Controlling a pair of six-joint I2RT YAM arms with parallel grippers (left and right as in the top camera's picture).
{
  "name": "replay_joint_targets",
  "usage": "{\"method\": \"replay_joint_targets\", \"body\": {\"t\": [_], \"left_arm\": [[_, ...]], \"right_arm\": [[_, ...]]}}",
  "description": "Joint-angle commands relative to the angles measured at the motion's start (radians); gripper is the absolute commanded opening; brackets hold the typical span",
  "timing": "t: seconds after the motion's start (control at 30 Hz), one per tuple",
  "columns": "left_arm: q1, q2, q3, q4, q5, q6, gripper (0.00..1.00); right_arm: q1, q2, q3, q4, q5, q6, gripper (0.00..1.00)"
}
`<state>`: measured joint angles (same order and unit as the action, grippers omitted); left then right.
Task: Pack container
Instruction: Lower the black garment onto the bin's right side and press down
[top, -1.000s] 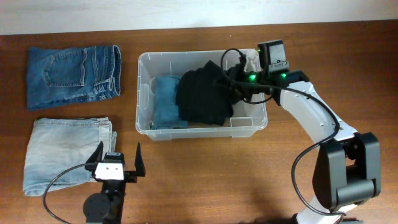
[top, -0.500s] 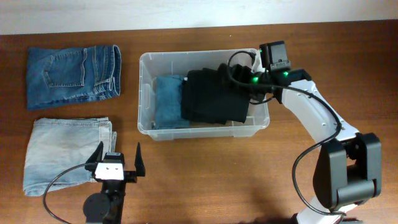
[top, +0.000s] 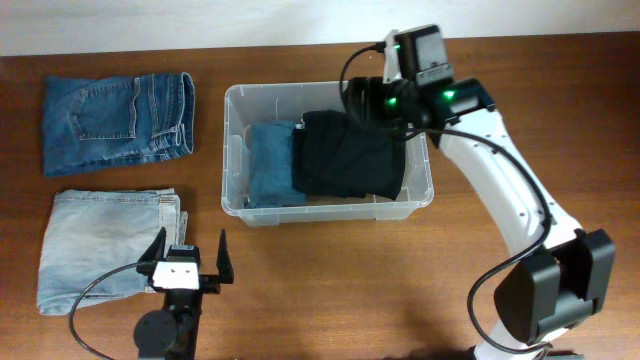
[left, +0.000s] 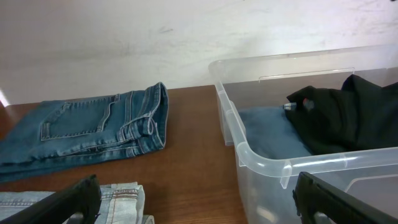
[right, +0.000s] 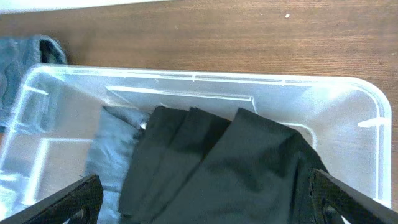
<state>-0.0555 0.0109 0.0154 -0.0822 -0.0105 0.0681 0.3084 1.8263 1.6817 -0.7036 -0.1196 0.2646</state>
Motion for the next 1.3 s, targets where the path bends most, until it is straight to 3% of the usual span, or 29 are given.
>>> {"method": "replay_joint_targets", "body": {"t": [0.0,0.23,0.3,0.57,0.7,1.0,1.07,1.27], "left_arm": [[0.006,-0.005,-0.006,0.0,0.007,0.013,0.99],[0.006,-0.005,-0.006,0.0,0.007,0.013,0.99],[0.006,-0.005,-0.006,0.0,0.007,0.013,0.99],[0.006,-0.005,-0.006,0.0,0.007,0.013,1.0],[0.006,-0.005,-0.006,0.0,0.007,0.013,0.99],[0.006,-0.005,-0.006,0.0,0.007,0.013,0.99],[0.006,-0.005,-0.006,0.0,0.007,0.013,0.99],[0.006,-0.005,-0.006,0.0,0.007,0.013,0.99]], "right_arm": [[0.041,0.013,0.012,-0.027,0.171,-0.033,0.99],[0.052,0.134,0.012,-0.084,0.158,-0.025,1.0],[0.053,0.167,0.012,-0.09,0.123,-0.024,0.95],[0.066,0.259,0.012,-0.105,0.024,-0.02,0.41],[0.085,0.285,0.011,-0.113,0.026,-0.02,0.19],[0.141,0.344,0.004,-0.121,0.026,0.006,0.11],[0.152,0.354,0.003,-0.12,0.03,0.006,0.05],[0.164,0.301,0.034,-0.135,0.092,0.025,0.04]]}}
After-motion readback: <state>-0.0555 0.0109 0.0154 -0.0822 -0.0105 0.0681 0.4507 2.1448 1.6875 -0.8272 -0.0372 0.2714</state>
